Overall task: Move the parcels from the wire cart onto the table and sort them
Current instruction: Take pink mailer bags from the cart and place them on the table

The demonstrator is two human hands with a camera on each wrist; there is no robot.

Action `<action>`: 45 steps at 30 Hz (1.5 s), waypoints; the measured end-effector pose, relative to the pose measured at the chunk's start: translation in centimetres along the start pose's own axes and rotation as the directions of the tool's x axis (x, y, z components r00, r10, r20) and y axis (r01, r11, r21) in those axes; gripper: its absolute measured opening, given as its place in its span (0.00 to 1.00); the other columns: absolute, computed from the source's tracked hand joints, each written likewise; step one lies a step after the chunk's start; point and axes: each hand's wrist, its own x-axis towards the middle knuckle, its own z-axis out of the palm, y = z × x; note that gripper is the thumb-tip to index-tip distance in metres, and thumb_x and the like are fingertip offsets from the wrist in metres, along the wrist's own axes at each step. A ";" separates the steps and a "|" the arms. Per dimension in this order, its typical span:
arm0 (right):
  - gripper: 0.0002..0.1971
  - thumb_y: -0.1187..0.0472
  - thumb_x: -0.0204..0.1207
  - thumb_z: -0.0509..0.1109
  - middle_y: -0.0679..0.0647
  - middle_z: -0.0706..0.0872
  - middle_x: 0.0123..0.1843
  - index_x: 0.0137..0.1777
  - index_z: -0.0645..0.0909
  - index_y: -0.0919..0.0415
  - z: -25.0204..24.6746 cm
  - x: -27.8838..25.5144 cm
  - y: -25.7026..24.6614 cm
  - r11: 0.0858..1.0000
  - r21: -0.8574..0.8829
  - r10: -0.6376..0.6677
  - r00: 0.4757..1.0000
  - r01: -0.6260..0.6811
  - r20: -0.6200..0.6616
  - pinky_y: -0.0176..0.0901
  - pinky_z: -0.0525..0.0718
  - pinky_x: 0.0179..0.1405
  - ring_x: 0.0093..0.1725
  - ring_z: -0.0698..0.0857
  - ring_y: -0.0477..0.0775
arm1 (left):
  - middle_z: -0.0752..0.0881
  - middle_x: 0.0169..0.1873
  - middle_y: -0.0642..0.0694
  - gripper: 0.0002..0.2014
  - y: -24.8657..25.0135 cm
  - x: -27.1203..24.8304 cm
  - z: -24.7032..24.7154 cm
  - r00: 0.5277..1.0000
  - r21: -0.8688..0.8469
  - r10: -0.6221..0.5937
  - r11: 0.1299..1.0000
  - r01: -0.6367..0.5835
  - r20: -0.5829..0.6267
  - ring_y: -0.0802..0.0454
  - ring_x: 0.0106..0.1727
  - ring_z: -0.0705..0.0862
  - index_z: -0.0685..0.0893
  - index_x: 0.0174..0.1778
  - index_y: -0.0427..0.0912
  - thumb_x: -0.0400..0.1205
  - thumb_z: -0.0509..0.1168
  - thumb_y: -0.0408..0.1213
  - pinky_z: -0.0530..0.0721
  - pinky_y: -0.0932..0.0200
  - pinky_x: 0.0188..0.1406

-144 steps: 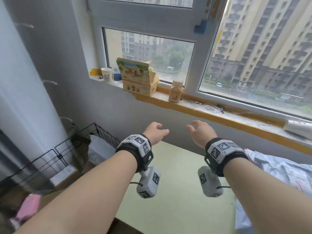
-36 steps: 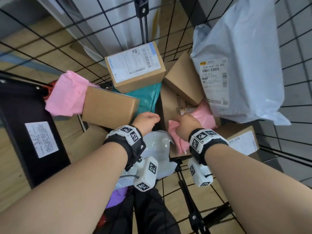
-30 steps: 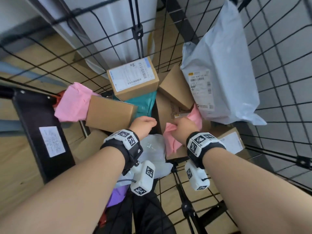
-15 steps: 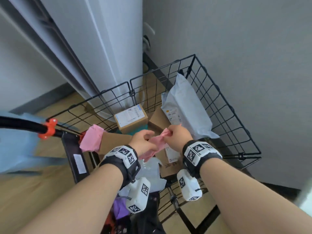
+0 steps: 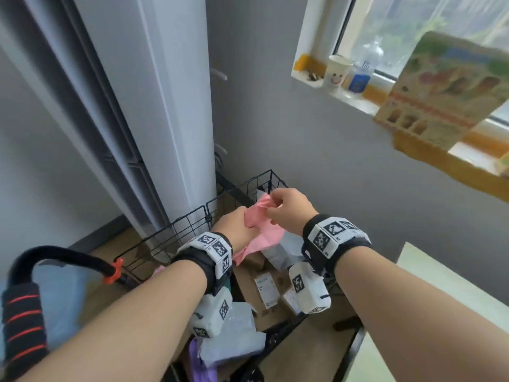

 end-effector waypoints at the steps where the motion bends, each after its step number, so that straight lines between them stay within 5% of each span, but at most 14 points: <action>1: 0.04 0.64 0.73 0.65 0.55 0.88 0.46 0.42 0.80 0.56 -1.1 -0.7 -0.5 1.000 0.011 -0.007 0.999 0.007 -0.040 0.50 0.86 0.52 0.47 0.88 0.57 | 0.85 0.37 0.46 0.10 1.1 -0.5 -0.7 0.999 0.019 0.027 0.999 -0.027 -0.021 0.46 0.37 0.85 0.79 0.53 0.46 0.80 0.60 0.44 0.79 0.56 0.36; 6: 0.26 0.67 0.71 0.67 0.51 0.84 0.62 0.70 0.76 0.53 -5.8 -5.0 -1.7 0.995 0.089 -0.009 0.966 0.034 -0.259 0.42 0.80 0.58 0.55 0.85 0.54 | 0.89 0.46 0.40 0.11 6.4 -2.8 -3.2 0.990 -0.103 0.114 0.987 -0.122 -0.078 0.40 0.48 0.87 0.85 0.47 0.46 0.78 0.62 0.47 0.85 0.50 0.53; 15: 0.41 0.65 0.68 0.74 0.51 0.72 0.78 0.81 0.62 0.49 -11.5 -15.3 0.0 0.984 -0.126 0.088 0.964 -0.123 -0.252 0.42 0.73 0.70 0.74 0.74 0.55 | 0.82 0.63 0.33 0.27 16.0 -7.5 -2.7 0.994 -0.435 0.073 0.895 -0.099 -0.077 0.36 0.62 0.82 0.74 0.69 0.28 0.78 0.65 0.43 0.82 0.46 0.62; 18: 0.46 0.65 0.64 0.78 0.52 0.71 0.79 0.82 0.62 0.54 -13.4 -18.4 1.0 0.980 -0.115 0.118 0.943 -0.160 -0.312 0.41 0.70 0.72 0.76 0.71 0.53 | 0.83 0.61 0.34 0.39 18.9 -9.3 -1.0 0.993 -0.550 0.113 0.831 -0.080 0.026 0.36 0.60 0.84 0.74 0.69 0.31 0.64 0.68 0.51 0.85 0.40 0.60; 22: 0.35 0.62 0.67 0.76 0.54 0.78 0.72 0.76 0.70 0.54 -16.1 -21.6 2.9 0.971 -0.103 0.147 0.874 -0.218 -0.463 0.39 0.73 0.64 0.68 0.78 0.56 | 0.83 0.61 0.36 0.52 21.9 -10.5 2.2 0.974 -0.625 0.198 0.776 -0.086 0.112 0.37 0.59 0.84 0.74 0.70 0.35 0.49 0.68 0.59 0.84 0.40 0.60; 27: 0.10 0.62 0.78 0.63 0.57 0.87 0.54 0.58 0.79 0.59 -18.8 -25.9 6.5 0.970 -0.068 0.151 0.796 -0.234 -0.586 0.45 0.78 0.48 0.54 0.84 0.61 | 0.87 0.52 0.35 0.36 26.1 -15.4 5.4 0.934 -0.655 0.289 0.751 -0.086 0.210 0.39 0.47 0.90 0.78 0.64 0.38 0.70 0.67 0.64 0.89 0.41 0.50; 33: 0.10 0.65 0.78 0.60 0.52 0.86 0.47 0.56 0.79 0.55 -22.2 -32.2 12.5 0.948 0.119 0.305 0.740 -0.295 -0.599 0.44 0.78 0.47 0.48 0.83 0.57 | 0.87 0.43 0.34 0.31 30.3 -19.2 12.6 0.881 -0.588 0.348 0.802 -0.103 0.320 0.41 0.42 0.87 0.79 0.56 0.38 0.81 0.55 0.66 0.88 0.47 0.52; 40: 0.21 0.68 0.76 0.60 0.53 0.86 0.55 0.67 0.75 0.53 -27.4 -39.7 19.7 0.858 0.426 0.501 0.650 -0.287 -0.572 0.56 0.85 0.56 0.56 0.85 0.55 | 0.79 0.62 0.38 0.31 35.0 -22.9 21.8 0.819 -0.431 0.397 0.878 -0.208 0.414 0.41 0.61 0.80 0.71 0.72 0.39 0.83 0.56 0.61 0.81 0.44 0.61; 45: 0.11 0.68 0.81 0.62 0.60 0.87 0.55 0.61 0.77 0.60 -31.0 -44.5 23.8 0.731 0.674 0.597 0.578 -0.107 -0.556 0.55 0.86 0.53 0.54 0.87 0.61 | 0.76 0.69 0.38 0.35 38.3 -25.1 27.6 0.765 -0.371 0.410 0.897 -0.239 0.497 0.41 0.68 0.76 0.69 0.75 0.39 0.80 0.62 0.60 0.77 0.45 0.60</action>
